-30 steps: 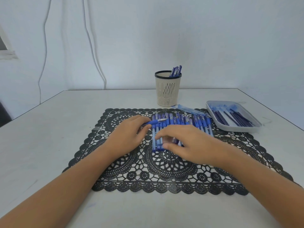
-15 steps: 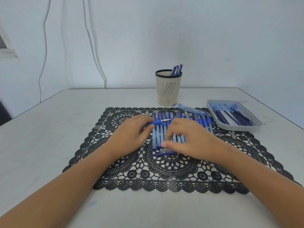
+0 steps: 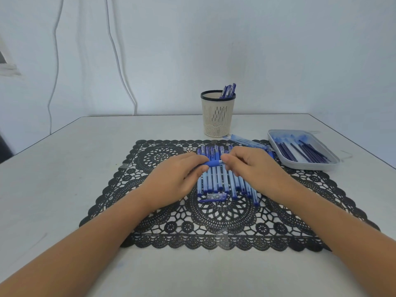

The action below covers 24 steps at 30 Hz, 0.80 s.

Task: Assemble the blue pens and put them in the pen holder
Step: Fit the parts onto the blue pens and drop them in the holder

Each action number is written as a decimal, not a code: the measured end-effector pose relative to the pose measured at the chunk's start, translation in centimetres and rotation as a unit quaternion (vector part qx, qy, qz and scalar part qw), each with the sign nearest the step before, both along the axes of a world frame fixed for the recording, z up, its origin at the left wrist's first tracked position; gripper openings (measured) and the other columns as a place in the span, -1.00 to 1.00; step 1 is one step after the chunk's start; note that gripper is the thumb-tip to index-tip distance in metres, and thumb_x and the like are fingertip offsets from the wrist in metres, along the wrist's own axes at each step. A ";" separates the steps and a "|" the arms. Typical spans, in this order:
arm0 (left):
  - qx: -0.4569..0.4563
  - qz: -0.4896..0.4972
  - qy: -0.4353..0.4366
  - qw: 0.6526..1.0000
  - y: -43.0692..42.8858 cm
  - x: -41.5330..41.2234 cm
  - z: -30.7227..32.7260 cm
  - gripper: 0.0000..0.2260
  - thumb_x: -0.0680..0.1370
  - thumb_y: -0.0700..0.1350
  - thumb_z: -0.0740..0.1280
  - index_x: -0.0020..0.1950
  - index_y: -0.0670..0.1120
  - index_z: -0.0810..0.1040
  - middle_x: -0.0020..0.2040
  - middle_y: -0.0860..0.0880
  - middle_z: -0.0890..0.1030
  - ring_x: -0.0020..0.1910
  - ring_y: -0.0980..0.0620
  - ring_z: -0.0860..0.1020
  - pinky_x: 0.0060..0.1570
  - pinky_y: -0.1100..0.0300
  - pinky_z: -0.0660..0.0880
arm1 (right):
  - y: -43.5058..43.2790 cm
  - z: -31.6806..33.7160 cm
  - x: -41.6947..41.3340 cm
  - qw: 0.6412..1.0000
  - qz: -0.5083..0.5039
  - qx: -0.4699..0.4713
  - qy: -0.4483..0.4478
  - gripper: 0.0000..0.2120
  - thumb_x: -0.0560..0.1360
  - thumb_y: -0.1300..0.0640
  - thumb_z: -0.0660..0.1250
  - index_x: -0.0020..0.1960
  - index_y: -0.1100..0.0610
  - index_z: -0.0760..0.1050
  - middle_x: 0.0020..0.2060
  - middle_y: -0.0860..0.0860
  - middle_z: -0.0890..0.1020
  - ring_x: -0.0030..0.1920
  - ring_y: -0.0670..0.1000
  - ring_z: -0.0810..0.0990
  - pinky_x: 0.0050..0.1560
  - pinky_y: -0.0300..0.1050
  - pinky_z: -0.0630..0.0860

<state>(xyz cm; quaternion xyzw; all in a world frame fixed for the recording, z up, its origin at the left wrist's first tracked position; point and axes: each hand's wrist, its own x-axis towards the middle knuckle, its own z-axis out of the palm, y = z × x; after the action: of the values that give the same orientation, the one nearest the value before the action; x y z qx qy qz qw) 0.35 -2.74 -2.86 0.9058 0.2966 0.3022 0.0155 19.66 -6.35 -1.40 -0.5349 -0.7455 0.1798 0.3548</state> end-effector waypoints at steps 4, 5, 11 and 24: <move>-0.035 -0.015 -0.022 0.999 0.1 0.0 0.3 -0.67 0.58 0.05 0.11 0.07 -0.12 0.56 -0.33 0.21 0.42 -0.37 0.20 0.42 -0.35 0.41 0.30 | -0.2 -0.1 0.1 0.998 0.023 0.063 -0.020 -0.74 0.57 0.04 0.17 -0.29 0.03 0.39 -0.51 -0.12 0.37 -0.49 -0.18 0.38 -0.44 -0.36 0.29; -0.053 -0.017 -0.030 0.998 0.1 0.0 0.4 -0.70 0.58 0.02 0.13 0.03 -0.13 0.56 -0.37 0.18 0.41 -0.39 0.16 0.41 -0.38 0.38 0.30 | -0.2 -0.1 0.1 0.996 0.026 0.076 -0.023 -0.75 0.57 0.06 0.18 -0.27 0.07 0.41 -0.52 -0.13 0.35 -0.49 -0.18 0.39 -0.44 -0.36 0.28; -0.154 -0.015 -0.049 0.987 -0.2 0.0 0.6 -0.77 0.60 -0.05 0.17 -0.08 -0.12 0.55 -0.44 0.12 0.38 -0.47 0.14 0.33 -0.45 0.35 0.24 | 0.1 -0.3 0.2 0.992 0.031 0.121 -0.038 -0.72 0.56 0.07 0.20 -0.24 0.21 0.46 -0.53 -0.14 0.34 -0.45 -0.18 0.40 -0.40 -0.39 0.30; 0.290 0.075 0.059 0.952 -0.9 0.7 0.4 -0.76 0.57 -0.15 0.16 -0.05 -0.21 0.58 -0.31 -0.06 0.53 -0.38 -0.01 0.48 -0.50 0.20 0.35 | -0.1 0.0 -0.9 0.922 0.035 -0.200 0.329 -0.60 0.57 -0.01 0.18 -0.40 0.13 0.33 -0.60 -0.05 0.29 -0.55 -0.07 0.19 -0.49 -0.25 0.21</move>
<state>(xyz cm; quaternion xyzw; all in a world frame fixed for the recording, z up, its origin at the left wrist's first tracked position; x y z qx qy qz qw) 1.00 -3.62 -2.43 0.8626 0.2638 0.3216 -0.2878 18.72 -6.44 -1.43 -0.4789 -0.5541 0.5031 0.4588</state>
